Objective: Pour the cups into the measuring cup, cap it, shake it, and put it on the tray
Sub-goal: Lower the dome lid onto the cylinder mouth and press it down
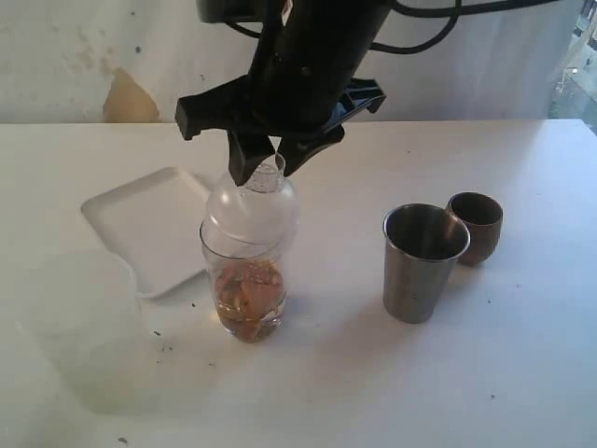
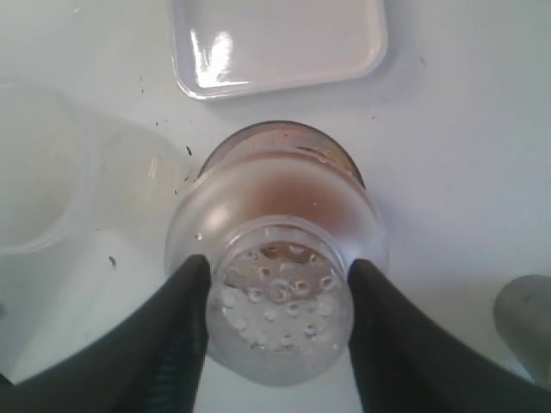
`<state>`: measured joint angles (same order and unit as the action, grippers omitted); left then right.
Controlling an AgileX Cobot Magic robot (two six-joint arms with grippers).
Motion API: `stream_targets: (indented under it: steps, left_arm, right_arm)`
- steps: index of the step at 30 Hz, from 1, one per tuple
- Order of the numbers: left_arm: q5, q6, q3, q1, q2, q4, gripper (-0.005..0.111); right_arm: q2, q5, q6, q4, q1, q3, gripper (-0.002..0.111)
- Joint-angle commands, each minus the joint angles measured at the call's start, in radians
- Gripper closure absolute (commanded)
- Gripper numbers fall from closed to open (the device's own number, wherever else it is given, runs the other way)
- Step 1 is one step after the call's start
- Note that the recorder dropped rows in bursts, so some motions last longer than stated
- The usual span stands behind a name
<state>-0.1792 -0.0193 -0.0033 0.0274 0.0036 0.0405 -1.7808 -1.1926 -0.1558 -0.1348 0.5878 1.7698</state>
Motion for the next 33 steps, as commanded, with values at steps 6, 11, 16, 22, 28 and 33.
stream_targets:
  steps: [6,11,16,22,28,33]
  left_arm:
    - [0.007,-0.003,0.003,-0.004,-0.004,0.005,0.106]
    - [0.007,-0.003,0.003,-0.004,-0.004,0.005,0.106]
    - [0.007,-0.003,0.003,-0.004,-0.004,0.005,0.106]
    - [0.007,-0.003,0.003,-0.004,-0.004,0.005,0.106]
    - [0.007,-0.003,0.003,-0.004,-0.004,0.005,0.106]
    - [0.007,-0.003,0.003,-0.004,-0.004,0.005,0.106]
  right_arm:
    - [-0.01,0.059,-0.005,-0.003,0.002,-0.006,0.108]
    - [-0.03,0.046,-0.005,-0.003,0.002,-0.006,0.108]
    - [-0.044,0.046,-0.005,-0.005,0.002,-0.006,0.108]
    - [-0.047,0.065,-0.005,-0.003,0.002,-0.006,0.108]
    - [-0.065,0.055,-0.005,-0.003,0.002,-0.006,0.105]
    - [-0.065,0.057,-0.005,-0.005,0.002,-0.006,0.073]
